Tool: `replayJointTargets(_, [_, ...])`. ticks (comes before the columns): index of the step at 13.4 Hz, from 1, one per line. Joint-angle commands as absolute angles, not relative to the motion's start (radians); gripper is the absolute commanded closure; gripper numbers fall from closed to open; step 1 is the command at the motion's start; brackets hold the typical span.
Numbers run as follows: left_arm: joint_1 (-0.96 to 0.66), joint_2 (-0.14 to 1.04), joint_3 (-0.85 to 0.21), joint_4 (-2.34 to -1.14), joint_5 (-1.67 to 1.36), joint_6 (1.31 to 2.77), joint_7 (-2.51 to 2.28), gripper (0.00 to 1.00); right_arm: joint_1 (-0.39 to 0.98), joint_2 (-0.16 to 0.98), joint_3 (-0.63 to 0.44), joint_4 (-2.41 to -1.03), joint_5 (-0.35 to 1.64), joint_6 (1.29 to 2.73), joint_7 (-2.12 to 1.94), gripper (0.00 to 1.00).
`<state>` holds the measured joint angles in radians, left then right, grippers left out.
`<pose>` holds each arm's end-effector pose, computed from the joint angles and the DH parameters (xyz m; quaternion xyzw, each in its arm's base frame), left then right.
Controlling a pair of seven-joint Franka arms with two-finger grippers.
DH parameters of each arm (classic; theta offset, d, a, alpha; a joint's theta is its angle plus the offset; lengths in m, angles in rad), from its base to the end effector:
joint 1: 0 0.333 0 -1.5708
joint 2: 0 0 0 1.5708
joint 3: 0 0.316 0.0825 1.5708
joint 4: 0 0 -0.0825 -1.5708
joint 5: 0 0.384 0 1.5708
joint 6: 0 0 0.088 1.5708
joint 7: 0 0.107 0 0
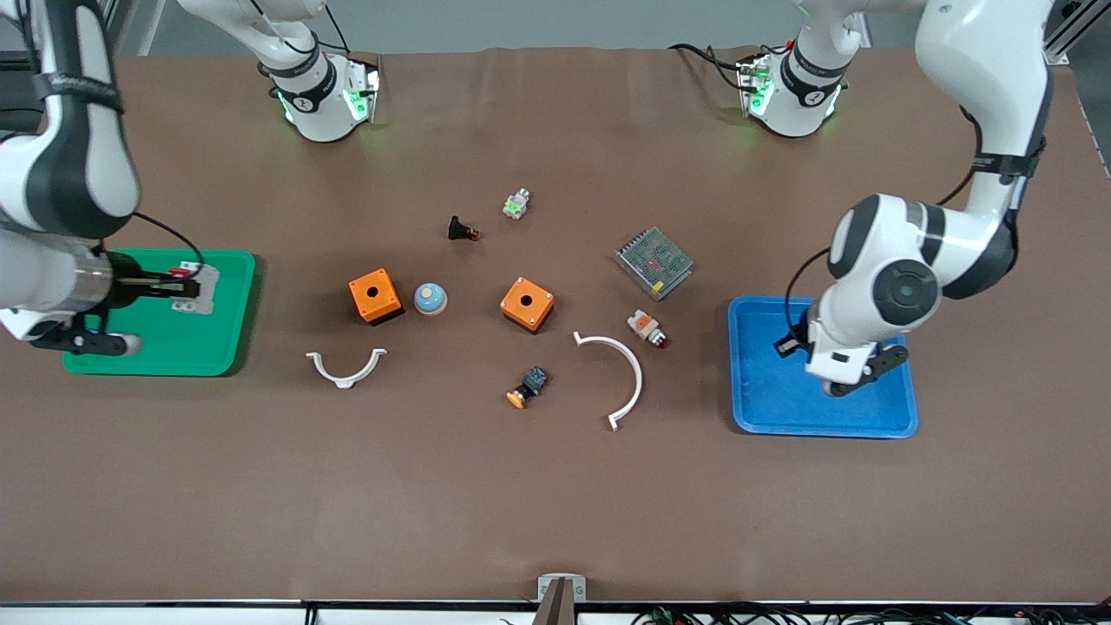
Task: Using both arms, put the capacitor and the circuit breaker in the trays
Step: 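Carry the breaker to the green tray while the left gripper carries the capacitor, then lower the capacitor into the blue tray and open the left gripper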
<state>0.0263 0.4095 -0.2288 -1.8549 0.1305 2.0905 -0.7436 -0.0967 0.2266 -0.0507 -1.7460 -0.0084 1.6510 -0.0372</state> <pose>0.6084 -0.1105 0.2932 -0.9684 -0.2360 0.0678 0.0437 0.5805 -0.0853 0.4190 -0.9856 0.0536 0.1602 0.0050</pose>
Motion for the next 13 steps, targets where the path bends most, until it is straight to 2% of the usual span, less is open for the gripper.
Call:
replayJointTargets(1, [0.113, 0.452, -0.241, -1.881, 0.14, 2.161, -0.651, 1.0, -0.196, 0.225, -0.026, -1.819, -0.026, 1.721, -0.142, 0.81])
replayJointTargets(5, [0.205, 0.544, -0.241, -1.867, 0.14, 2.275, -0.502, 0.98, -0.316, 0.251, -0.028, -1.959, -0.054, 1.957, -0.372, 0.79])
replayJointTargets(8, [0.193, 0.6, -0.241, -1.822, 0.14, 2.278, -0.489, 0.9, -0.362, 0.273, -0.028, -2.019, -0.055, 2.061, -0.382, 0.79])
replayJointTargets(9, [0.193, 0.601, -0.239, -1.818, 0.14, 2.278, -0.486, 0.71, -0.382, 0.285, -0.028, -2.022, -0.058, 2.103, -0.397, 0.79])
replayJointTargets(10, [0.193, 0.6, -0.241, -1.818, 0.14, 2.278, -0.486, 0.39, -0.396, 0.307, -0.028, -2.022, -0.058, 2.14, -0.428, 0.79])
replayJointTargets(11, [0.192, 0.592, -0.241, -1.818, 0.141, 2.276, -0.485, 0.0, -0.412, 0.33, -0.028, -2.023, -0.058, 2.175, -0.446, 0.79])
replayJointTargets(13, [0.193, 0.546, -0.245, -1.819, 0.141, 2.263, -0.454, 0.0, -0.433, 0.359, -0.029, -2.029, -0.07, 2.238, -0.474, 0.79])
